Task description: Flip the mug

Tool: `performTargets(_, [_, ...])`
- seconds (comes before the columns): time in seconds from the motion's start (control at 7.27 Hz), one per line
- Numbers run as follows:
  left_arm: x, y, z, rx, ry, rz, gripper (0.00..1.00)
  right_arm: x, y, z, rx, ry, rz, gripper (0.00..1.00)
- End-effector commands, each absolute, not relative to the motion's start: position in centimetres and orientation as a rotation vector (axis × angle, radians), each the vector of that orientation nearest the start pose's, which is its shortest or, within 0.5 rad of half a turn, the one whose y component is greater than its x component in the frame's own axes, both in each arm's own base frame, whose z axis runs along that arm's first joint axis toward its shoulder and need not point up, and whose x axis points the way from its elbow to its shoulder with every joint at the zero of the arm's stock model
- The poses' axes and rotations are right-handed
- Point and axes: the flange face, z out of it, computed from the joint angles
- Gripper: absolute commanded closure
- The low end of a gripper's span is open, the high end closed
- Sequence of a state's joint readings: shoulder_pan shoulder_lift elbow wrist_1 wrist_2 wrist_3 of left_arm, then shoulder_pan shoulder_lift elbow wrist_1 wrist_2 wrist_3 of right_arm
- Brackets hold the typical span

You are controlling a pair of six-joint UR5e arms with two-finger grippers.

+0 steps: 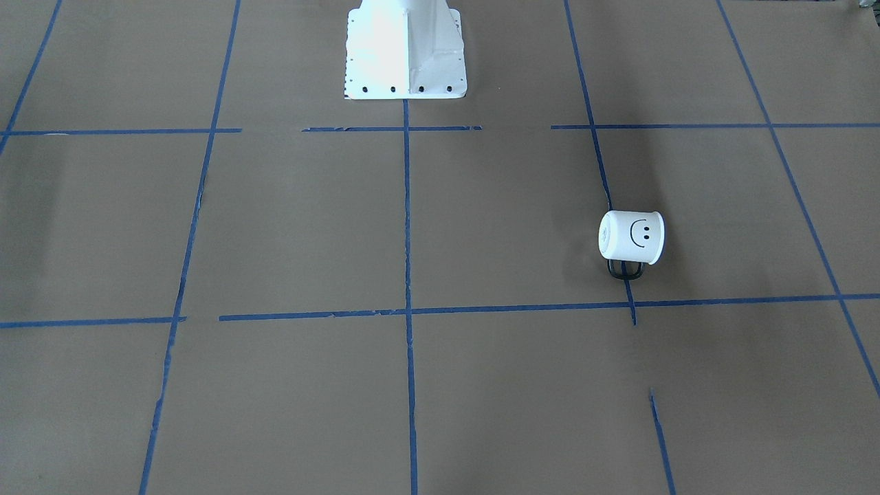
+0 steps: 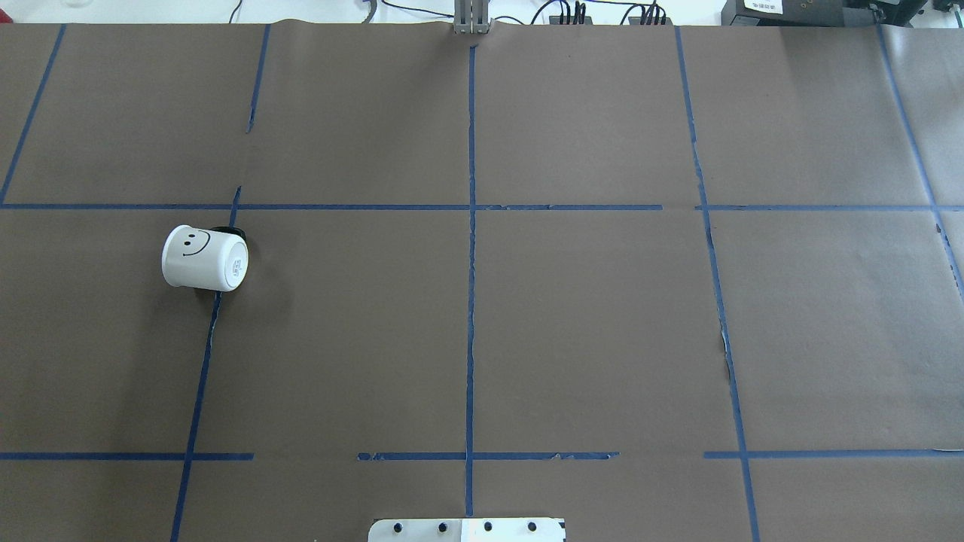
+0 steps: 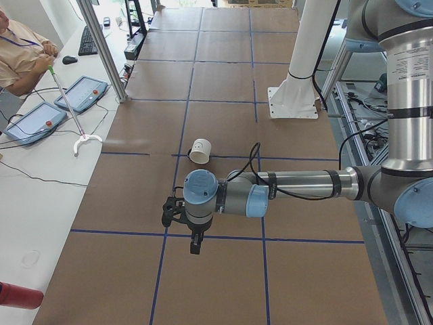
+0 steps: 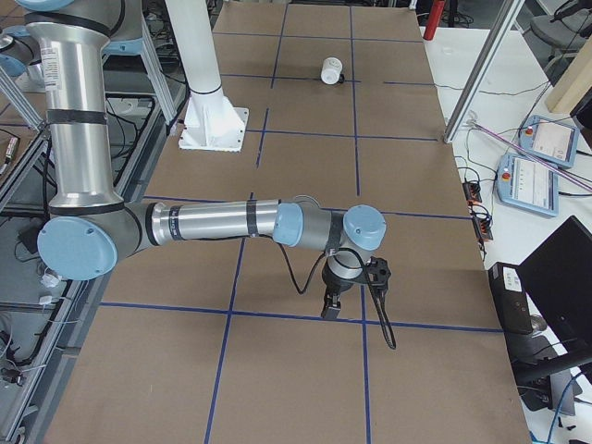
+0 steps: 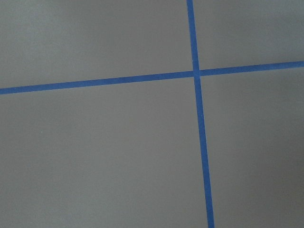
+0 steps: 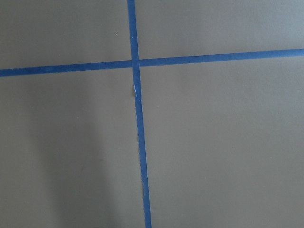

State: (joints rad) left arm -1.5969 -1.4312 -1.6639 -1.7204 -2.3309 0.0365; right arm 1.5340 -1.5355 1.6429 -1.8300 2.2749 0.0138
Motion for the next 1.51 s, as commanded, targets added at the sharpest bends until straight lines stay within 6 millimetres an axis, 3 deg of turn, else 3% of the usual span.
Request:
performTargets(0.0, [-7.6,-44.2,65.7,0.140,0.757,0.062,0.00,5.1,-49.4,63.5,-0.163,-0.699,0.031,0.00])
performTargets(0.28, [-6.6,-45.5,63.5,0.301,0.778,0.150,0.00,5.1,-49.4,63.5,-0.163,-0.699,0.031,0.00])
performTargets(0.55, [-4.5,-45.5,62.1,0.255,0.892,0.080,0.00,5.1,-49.4,63.5,-0.163,-0.699,0.031,0.00])
performTargets(0.83, [0.9,-46.0,58.6,0.313,0.855,-0.091,0.00,5.1,-49.4,63.5,-0.163,-0.699,0.031,0.00])
performTargets(0.96, [3.1,-44.8,58.6,0.353,0.875,-0.163,0.00,5.1,-49.4,63.5,-0.163,-0.699,0.031,0.00])
performTargets(1.1, [6.5,-44.1,57.9,0.348,0.916,-0.239,0.00,5.1,-49.4,63.5,-0.163,-0.699,0.031,0.00])
performTargets(1.24, [11.7,-43.8,57.5,0.348,0.905,-0.347,0.00,5.1,-49.4,63.5,-0.163,-0.699,0.031,0.00])
performTargets(1.38, [15.0,-43.5,57.1,0.359,0.922,-0.402,0.00,5.1,-49.4,63.5,-0.163,-0.699,0.031,0.00])
